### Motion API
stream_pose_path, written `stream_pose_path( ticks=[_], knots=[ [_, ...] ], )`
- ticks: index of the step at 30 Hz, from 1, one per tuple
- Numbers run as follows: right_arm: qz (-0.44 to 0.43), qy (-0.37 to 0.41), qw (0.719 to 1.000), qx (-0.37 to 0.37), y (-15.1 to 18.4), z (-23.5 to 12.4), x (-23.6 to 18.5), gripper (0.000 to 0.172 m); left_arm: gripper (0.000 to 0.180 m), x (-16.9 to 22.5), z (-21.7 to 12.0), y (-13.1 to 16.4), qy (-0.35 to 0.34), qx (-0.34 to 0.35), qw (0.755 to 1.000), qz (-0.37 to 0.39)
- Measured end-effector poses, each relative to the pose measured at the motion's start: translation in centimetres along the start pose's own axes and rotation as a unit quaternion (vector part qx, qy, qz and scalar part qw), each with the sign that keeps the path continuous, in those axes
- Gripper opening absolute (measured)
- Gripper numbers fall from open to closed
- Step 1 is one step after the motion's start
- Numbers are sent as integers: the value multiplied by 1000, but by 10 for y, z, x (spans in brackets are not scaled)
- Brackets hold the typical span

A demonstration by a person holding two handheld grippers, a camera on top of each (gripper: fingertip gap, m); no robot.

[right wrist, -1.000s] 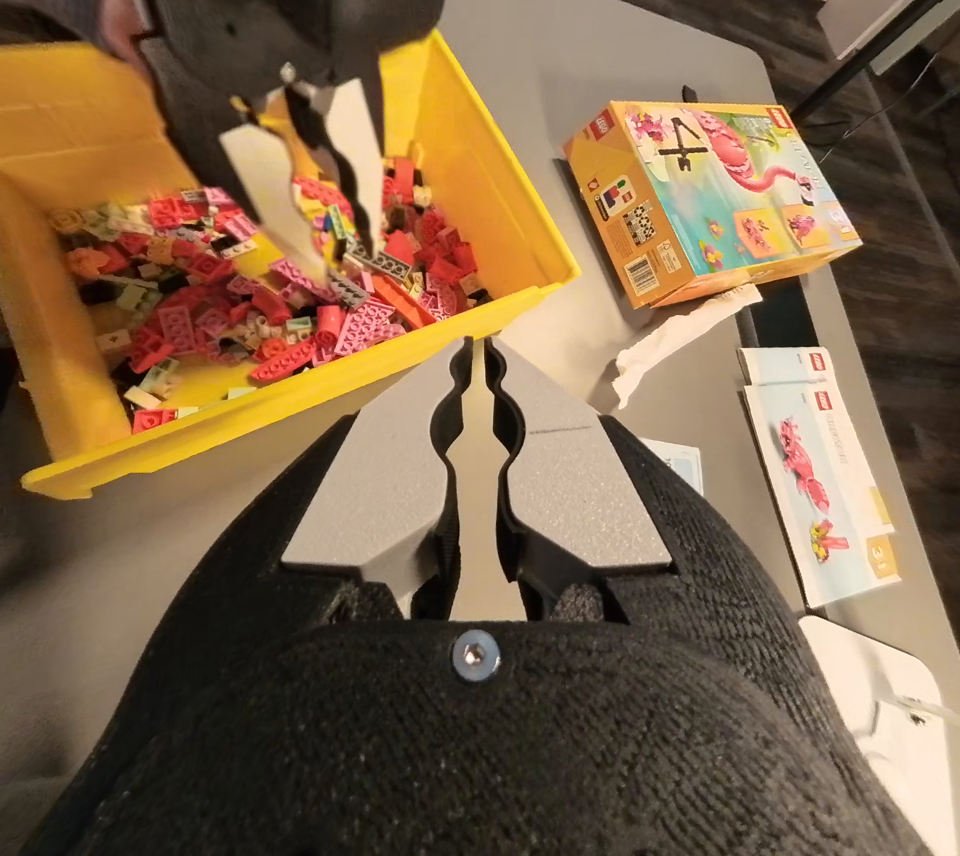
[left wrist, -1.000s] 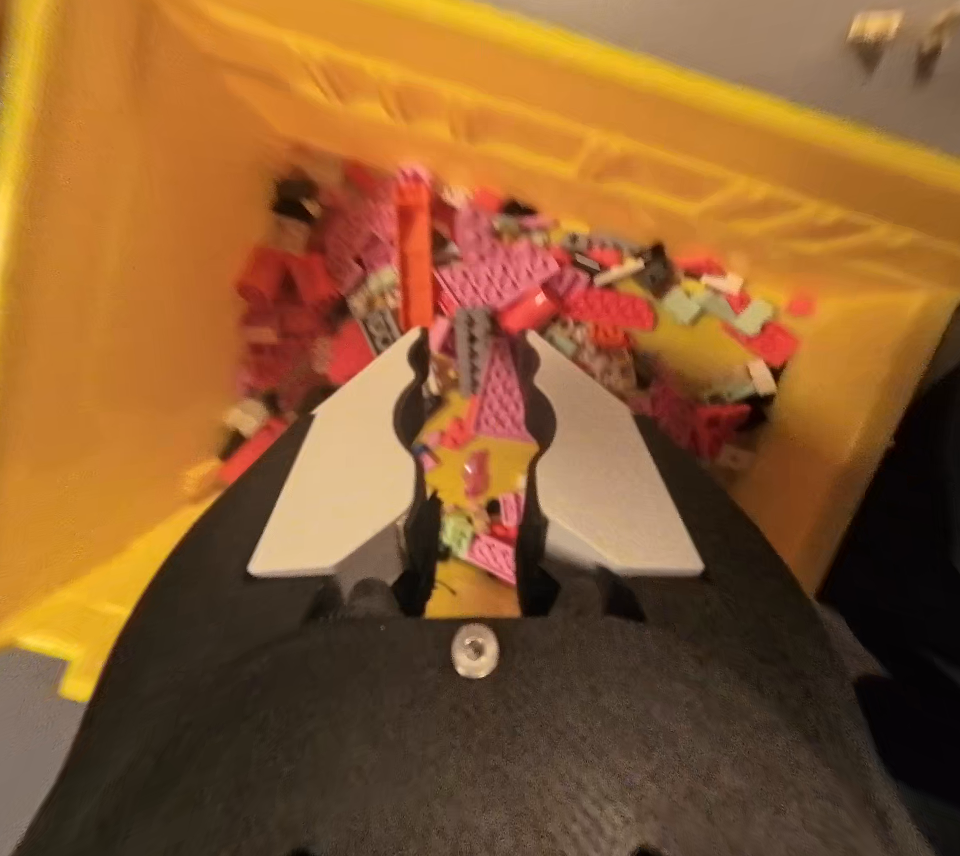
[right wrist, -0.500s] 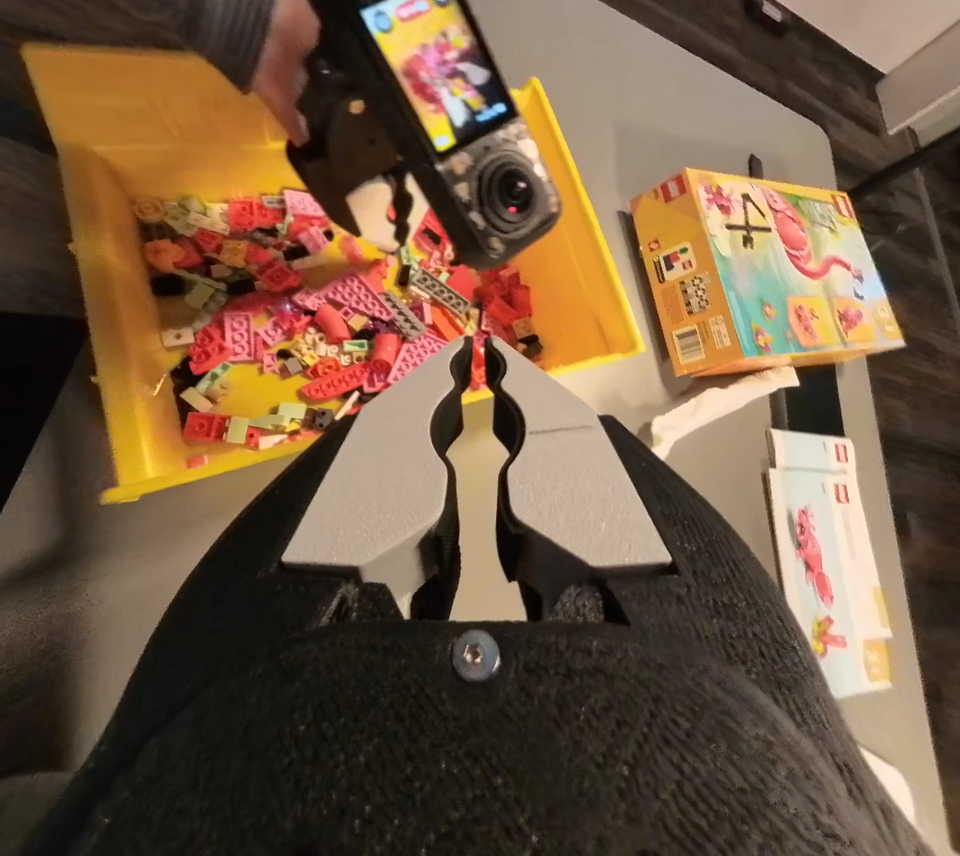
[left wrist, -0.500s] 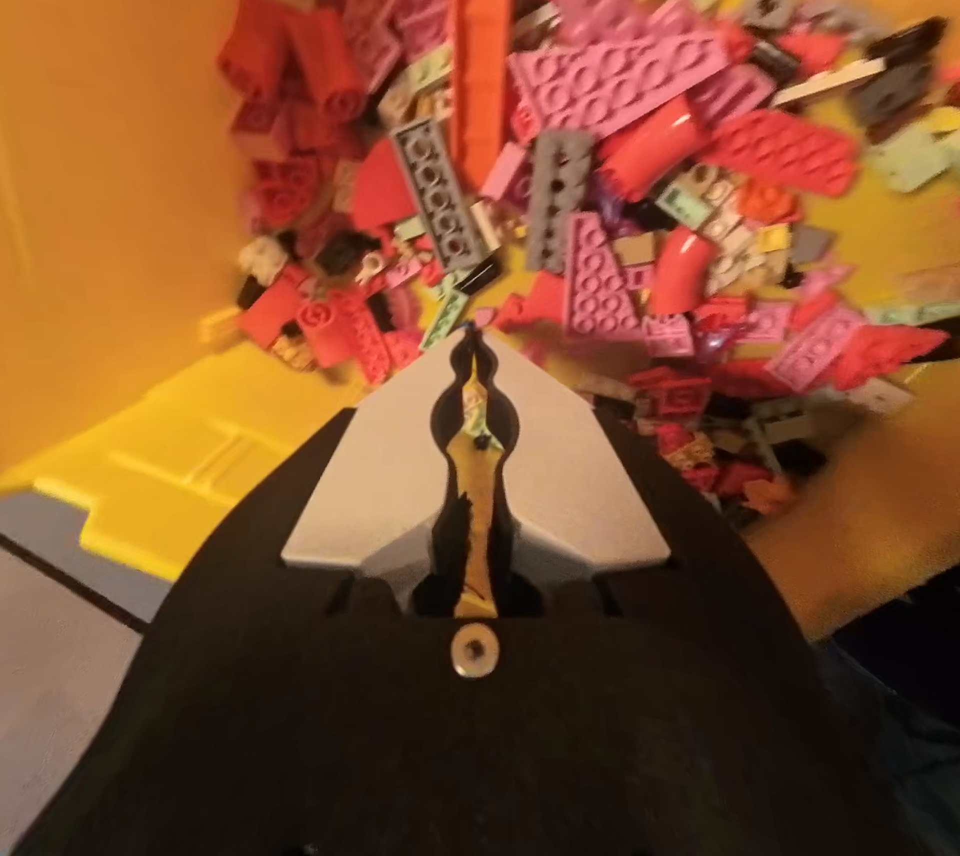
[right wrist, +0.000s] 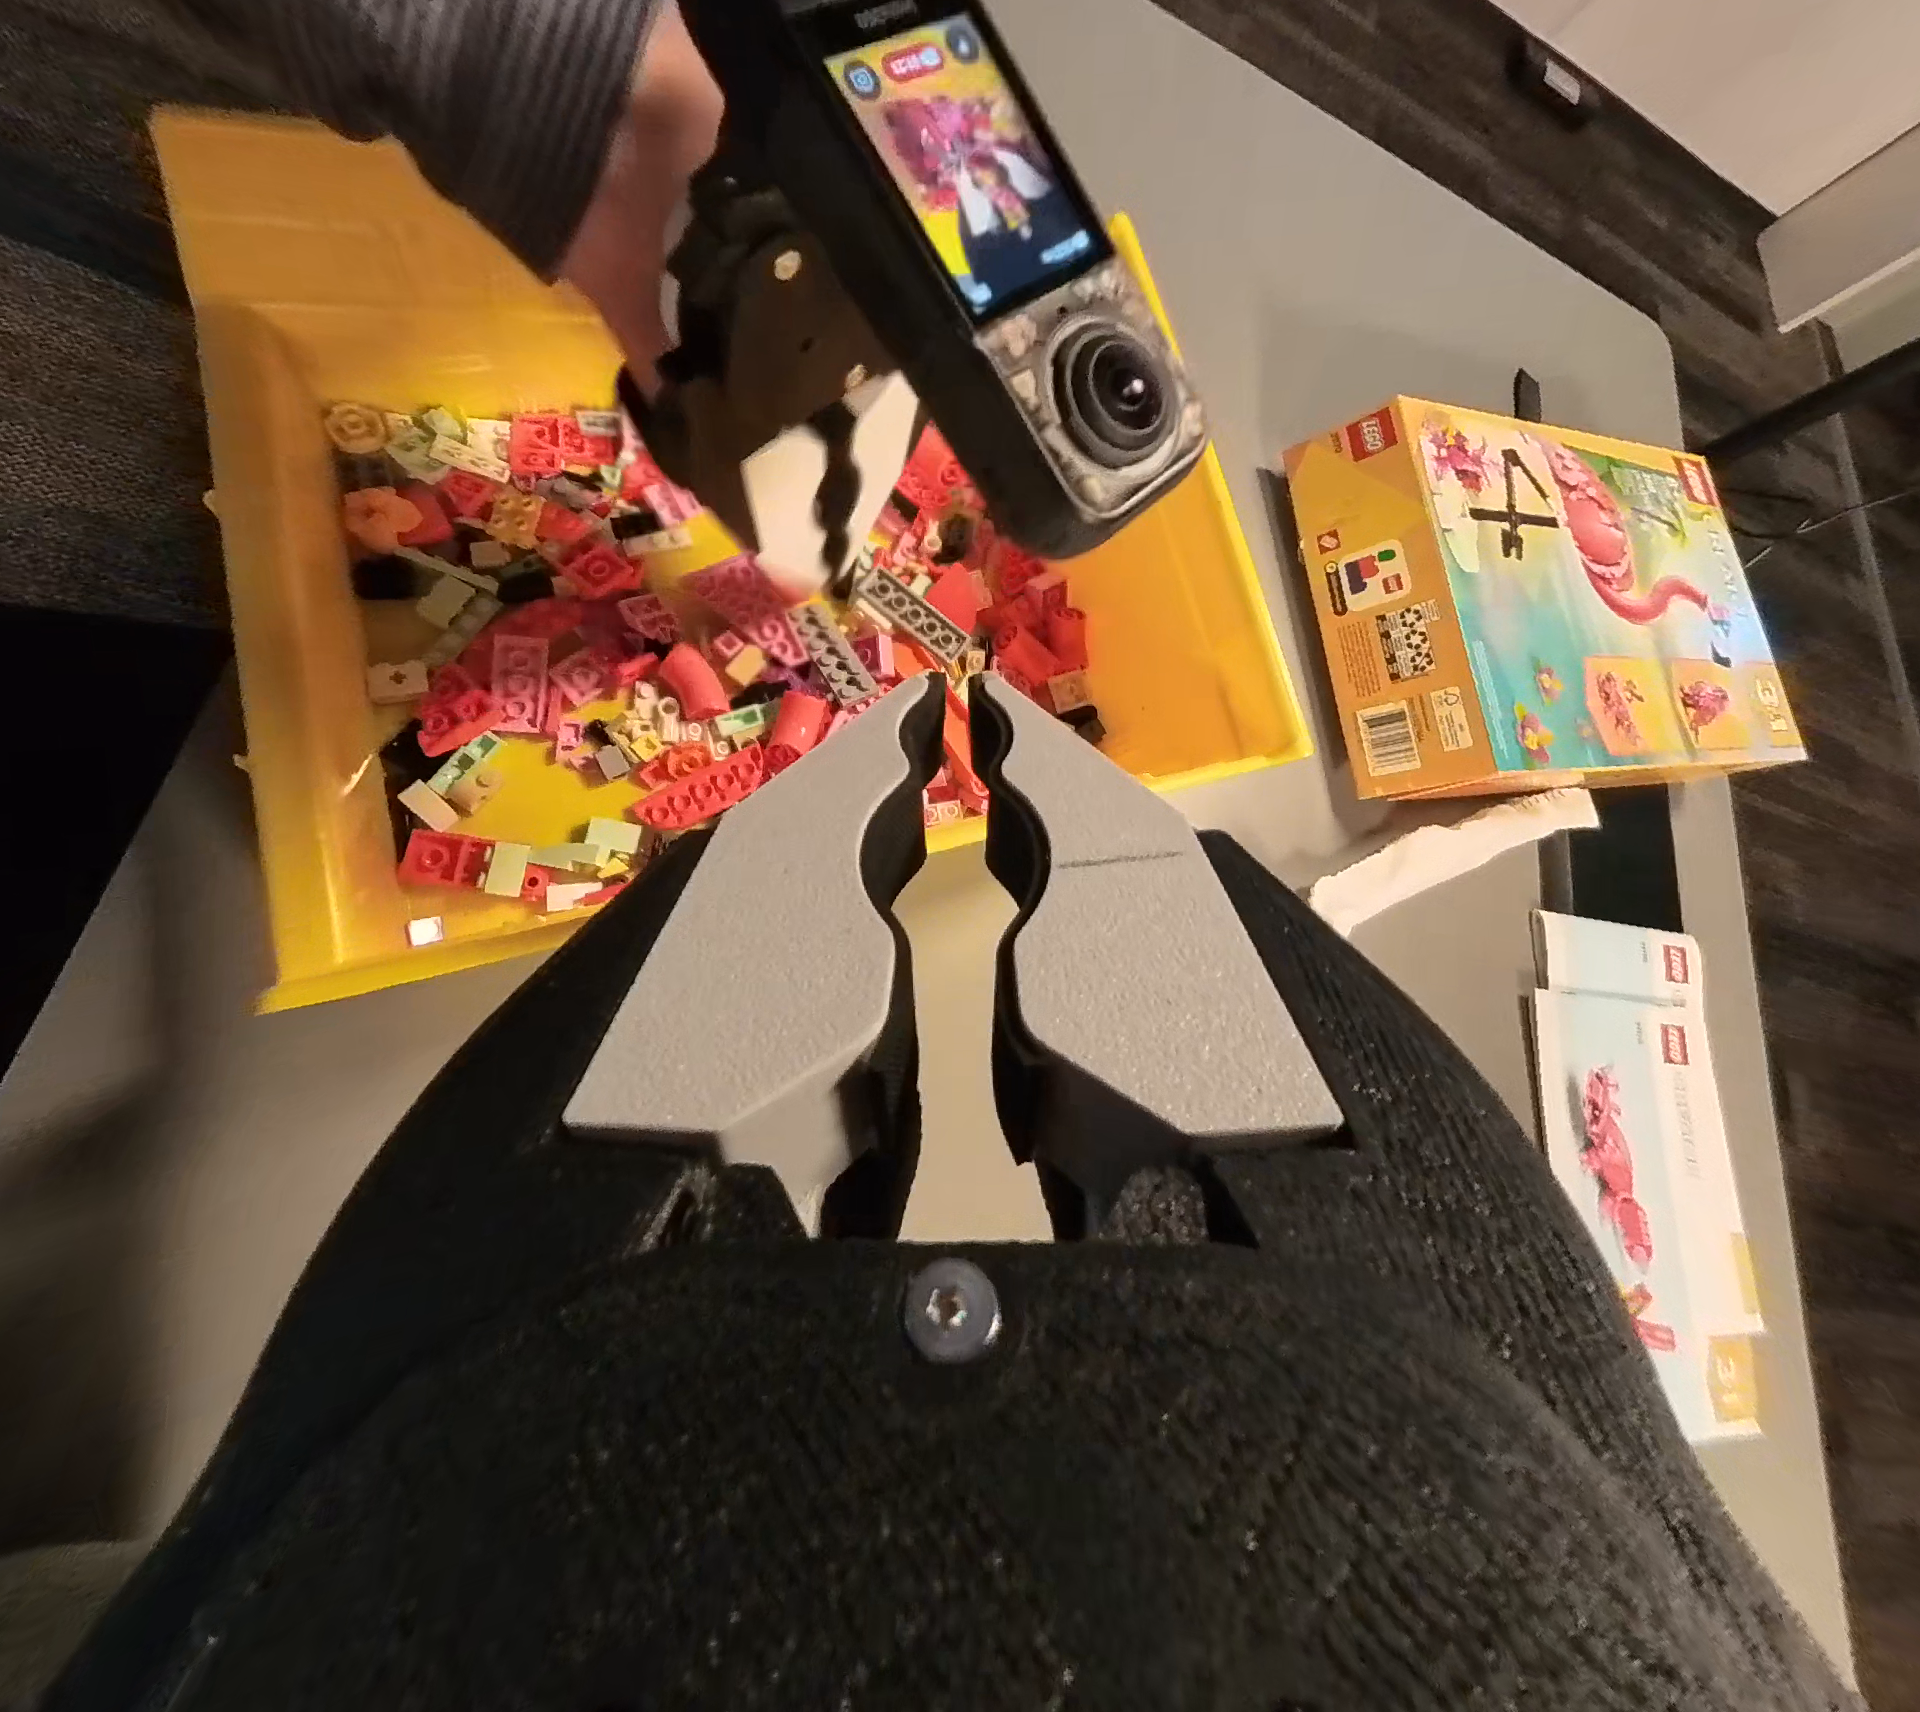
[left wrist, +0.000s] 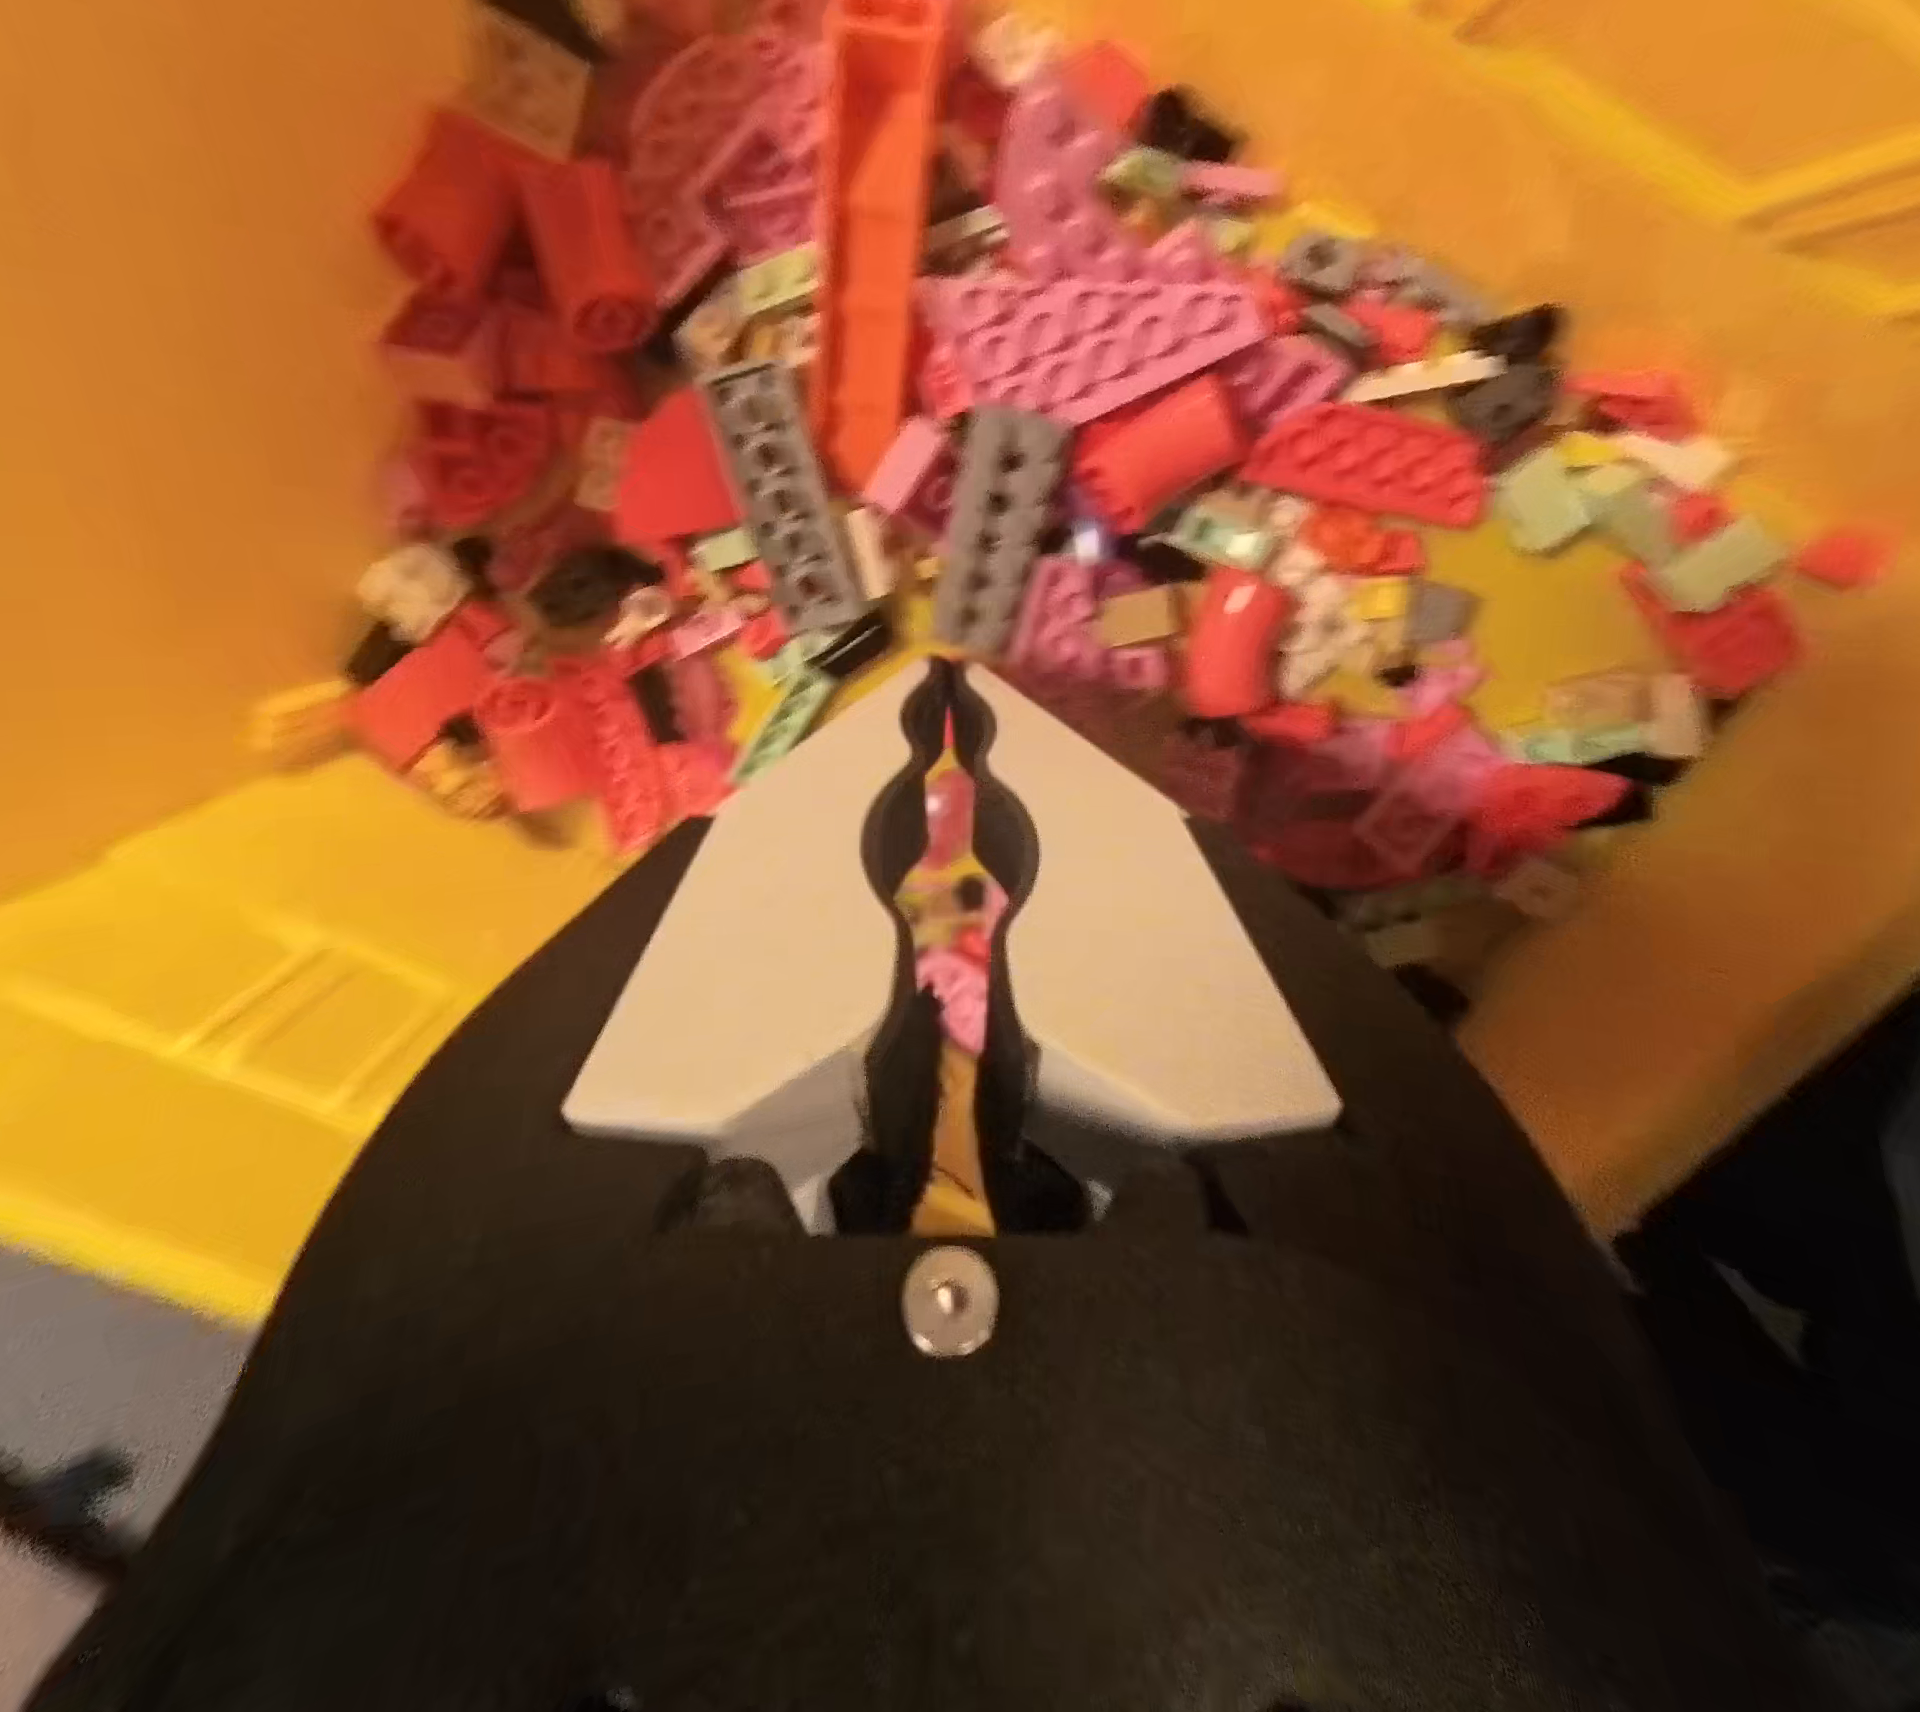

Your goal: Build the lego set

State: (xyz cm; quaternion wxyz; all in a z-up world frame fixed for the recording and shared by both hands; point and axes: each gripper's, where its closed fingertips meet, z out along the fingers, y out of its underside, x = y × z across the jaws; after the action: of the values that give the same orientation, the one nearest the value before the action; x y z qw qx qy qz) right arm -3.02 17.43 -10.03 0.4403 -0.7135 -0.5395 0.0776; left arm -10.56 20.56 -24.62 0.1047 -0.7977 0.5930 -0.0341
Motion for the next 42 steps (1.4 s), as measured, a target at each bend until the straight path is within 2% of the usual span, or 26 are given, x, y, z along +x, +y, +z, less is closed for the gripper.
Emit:
stream_pose_path(
  ticks=[2, 3, 6, 8, 11, 16, 21, 22, 24, 26, 27, 30, 35, 42],
  knots=[
    [-1, 1, 1000, 4, -1, -2, 0, 2, 0, -18, -3, 8, -50, -12, 999, -6],
    [0, 1, 1000, 5, -1, -2, 0, 2, 0, -13, -5, 5, -34, 5, 999, -5],
    [3, 4, 1000, 7, 0, -4, 2, 2, 18, 40, -14, -12, 99, 66, 993, 15],
    [6, 5, 1000, 6, 1, -4, 3, 2, 22, 55, -13, -13, 119, 67, 990, 34],
    [6, 6, 1000, 4, 2, -4, 3, 2, 24, 55, 2, -4, 89, 28, 994, 61],
    [4, 6, 1000, 7, 0, -5, 3, 2, 11, 47, 5, -11, 50, 41, 996, 68],
    [6, 6, 1000, 7, 1, -4, 3, 2, 4, 9, 0, 2, -35, 8, 999, 33],
    [6, 6, 1000, 7, 1, -5, 4, 2, 15, 9, -3, -2, -34, 25, 999, 31],
    [7, 8, 1000, 8, 1, -6, 4, 2, 28, 26, -12, -13, 10, 72, 995, 62],
    [9, 9, 1000, 10, 1, -7, 5, 2, 24, 56, -21, -16, 75, 105, 983, 132],
    [9, 9, 1000, 11, 1, -7, 6, 2, 22, 64, -20, -13, 86, 104, 977, 163],
    [14, 11, 1000, 9, 3, -8, 7, 2, 26, 69, -9, -3, 83, 67, 973, 207],
    [15, 15, 1000, 11, 4, -10, 9, 2, 28, 71, 3, 1, 113, 41, 969, 218],
    [15, 14, 1000, 12, 4, -9, 9, 2, 18, 74, 10, 4, 126, 26, 958, 255]
  ],
)
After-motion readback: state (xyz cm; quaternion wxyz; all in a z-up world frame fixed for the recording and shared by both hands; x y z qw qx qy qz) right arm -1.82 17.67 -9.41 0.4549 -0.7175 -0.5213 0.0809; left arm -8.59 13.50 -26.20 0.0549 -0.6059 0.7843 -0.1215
